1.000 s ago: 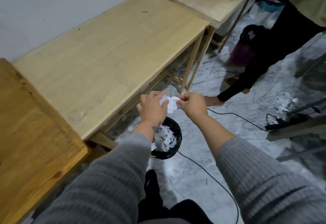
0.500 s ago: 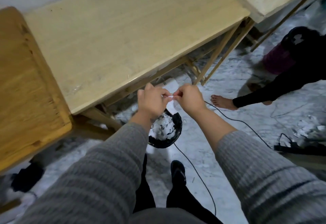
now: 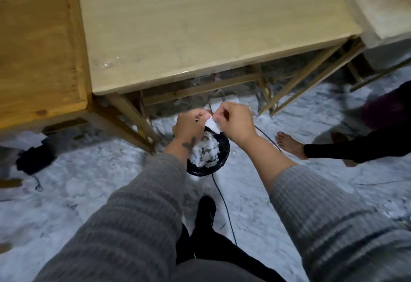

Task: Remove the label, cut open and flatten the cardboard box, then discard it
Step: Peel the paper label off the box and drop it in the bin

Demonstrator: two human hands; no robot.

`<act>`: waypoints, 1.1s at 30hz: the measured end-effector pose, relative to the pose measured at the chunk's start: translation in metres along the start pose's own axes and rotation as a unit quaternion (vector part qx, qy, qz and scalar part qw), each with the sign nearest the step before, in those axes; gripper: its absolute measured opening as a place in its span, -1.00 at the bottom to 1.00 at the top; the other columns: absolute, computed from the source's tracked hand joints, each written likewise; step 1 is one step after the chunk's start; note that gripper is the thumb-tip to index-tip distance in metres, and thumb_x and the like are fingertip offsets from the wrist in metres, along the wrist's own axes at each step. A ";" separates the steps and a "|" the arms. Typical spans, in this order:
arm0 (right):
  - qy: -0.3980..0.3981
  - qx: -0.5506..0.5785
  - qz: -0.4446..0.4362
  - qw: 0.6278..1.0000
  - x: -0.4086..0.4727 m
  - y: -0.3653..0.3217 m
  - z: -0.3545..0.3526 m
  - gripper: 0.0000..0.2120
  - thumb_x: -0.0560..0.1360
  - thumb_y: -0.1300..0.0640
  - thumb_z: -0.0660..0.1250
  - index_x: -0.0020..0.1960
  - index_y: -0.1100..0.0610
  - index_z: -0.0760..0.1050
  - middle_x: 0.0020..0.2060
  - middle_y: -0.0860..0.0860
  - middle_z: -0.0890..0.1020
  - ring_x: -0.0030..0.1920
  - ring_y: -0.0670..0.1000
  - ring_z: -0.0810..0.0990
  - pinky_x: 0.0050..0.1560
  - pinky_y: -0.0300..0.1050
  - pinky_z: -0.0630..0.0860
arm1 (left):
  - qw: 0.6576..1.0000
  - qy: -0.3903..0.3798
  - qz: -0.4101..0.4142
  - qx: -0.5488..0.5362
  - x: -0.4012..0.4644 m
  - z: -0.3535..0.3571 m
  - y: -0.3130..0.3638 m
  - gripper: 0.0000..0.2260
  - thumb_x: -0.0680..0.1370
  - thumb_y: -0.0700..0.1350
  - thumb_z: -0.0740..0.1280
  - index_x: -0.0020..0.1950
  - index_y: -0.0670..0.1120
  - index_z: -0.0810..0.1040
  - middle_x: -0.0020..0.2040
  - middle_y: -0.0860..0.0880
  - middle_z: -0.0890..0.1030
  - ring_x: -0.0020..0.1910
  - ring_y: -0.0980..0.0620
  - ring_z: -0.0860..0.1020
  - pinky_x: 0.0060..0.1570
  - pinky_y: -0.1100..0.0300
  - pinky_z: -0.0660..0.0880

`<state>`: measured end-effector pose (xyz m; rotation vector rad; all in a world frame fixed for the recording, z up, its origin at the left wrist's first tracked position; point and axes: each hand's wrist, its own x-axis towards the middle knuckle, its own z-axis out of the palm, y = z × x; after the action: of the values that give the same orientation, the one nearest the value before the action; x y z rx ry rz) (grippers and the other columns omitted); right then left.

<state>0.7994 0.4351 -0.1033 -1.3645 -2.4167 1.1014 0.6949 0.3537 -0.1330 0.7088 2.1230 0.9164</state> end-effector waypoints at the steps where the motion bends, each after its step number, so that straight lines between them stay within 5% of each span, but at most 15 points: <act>1: 0.013 0.025 0.012 1.000 0.000 0.003 0.002 -0.92 0.40 0.25 0.36 -0.26 0.15 0.58 -0.30 0.00 0.65 -0.26 0.00 0.59 -0.20 -0.15 0.53 | 1.000 0.021 -0.013 -0.010 0.000 -0.002 -0.004 -0.85 0.42 0.13 0.20 -0.29 0.17 0.52 -0.07 0.07 0.64 0.01 -0.03 0.56 0.17 -0.06 0.44; 4: 0.049 0.085 0.077 0.992 -0.001 0.020 -0.003 -0.89 0.45 0.28 0.36 -0.23 0.14 0.59 -0.36 -0.07 0.58 -0.34 -0.15 0.49 -0.29 -0.47 0.40 | 0.991 0.100 -0.071 -0.048 0.003 -0.012 -0.030 -0.85 0.53 0.05 0.27 -0.22 0.10 0.54 -0.08 0.07 0.62 0.00 -0.07 0.58 0.09 0.01 0.50; 9: -0.034 0.040 0.109 0.993 0.002 0.032 0.010 -0.77 0.47 0.21 0.39 0.11 0.06 0.63 -0.27 0.01 0.65 -0.22 0.01 0.61 -0.02 -0.17 0.54 | 0.992 0.100 -0.032 0.064 0.007 -0.006 -0.041 -0.94 0.55 0.11 0.29 -0.06 0.20 0.54 -0.05 0.09 0.66 0.05 -0.07 0.56 0.11 -0.07 0.47; 12: -0.015 -0.020 0.121 0.992 0.008 0.036 0.031 -0.85 0.45 0.30 0.32 -0.05 0.21 0.65 -0.13 0.17 0.71 -0.10 0.20 0.66 -0.05 0.03 0.61 | 0.983 0.125 -0.015 0.137 0.016 0.005 -0.042 -0.97 0.56 0.05 0.30 -0.08 0.14 0.49 -0.08 0.08 0.66 0.01 -0.07 0.57 0.04 0.00 0.43; 15: 0.004 -0.028 0.152 0.988 0.021 0.058 0.057 -0.79 0.52 0.23 0.28 0.07 0.11 0.65 0.00 0.13 0.70 -0.03 0.17 0.65 -0.08 -0.10 0.56 | 0.970 0.132 0.021 0.204 0.033 0.021 -0.068 -0.85 0.60 0.07 0.23 -0.05 0.11 0.58 -0.11 0.06 0.67 -0.05 -0.07 0.57 -0.05 0.06 0.36; 18: 0.001 -0.026 0.169 0.985 0.038 0.091 0.096 -0.73 0.54 0.18 0.26 0.19 0.01 0.59 0.07 0.12 0.68 0.03 0.15 0.63 -0.02 -0.13 0.52 | 0.968 0.090 0.032 0.233 0.057 0.053 -0.108 -0.74 0.63 0.10 0.14 0.10 0.11 0.61 -0.02 0.03 0.66 0.00 -0.08 0.56 0.00 0.05 0.39; 22: -0.016 -0.007 0.187 0.982 0.050 0.139 0.149 -0.73 0.52 0.17 0.30 0.19 0.05 0.59 0.11 0.15 0.66 0.09 0.16 0.62 0.13 -0.03 0.54 | 0.981 0.025 0.011 0.192 0.088 0.099 -0.160 -0.72 0.65 0.09 0.14 0.17 0.08 0.61 0.00 -0.04 0.67 -0.03 -0.10 0.58 -0.08 0.10 0.45; 26: -0.065 -0.022 0.214 0.974 0.050 0.165 0.175 -0.77 0.52 0.10 0.31 0.15 0.05 0.60 0.12 0.12 0.65 0.11 0.14 0.60 0.13 -0.02 0.54 | 0.985 -0.064 -0.032 0.159 0.101 0.113 -0.194 -0.74 0.63 0.05 0.20 0.22 0.04 0.58 0.14 -0.01 0.64 0.10 -0.07 0.59 0.06 0.07 0.51; 33: -0.112 -0.046 0.187 0.975 0.030 0.090 0.111 -0.79 0.51 0.18 0.22 -0.01 0.05 0.63 0.05 0.10 0.65 0.05 0.16 0.60 0.06 -0.01 0.57 | 0.982 -0.103 -0.039 0.152 0.058 0.042 -0.119 -0.77 0.63 -0.02 0.18 0.17 0.00 0.59 0.14 -0.03 0.63 0.10 -0.06 0.57 0.13 0.01 0.52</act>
<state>0.7923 0.4295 -0.2487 -1.8784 -2.4495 1.3017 0.6694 0.3390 -0.2688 0.8268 2.1075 0.4577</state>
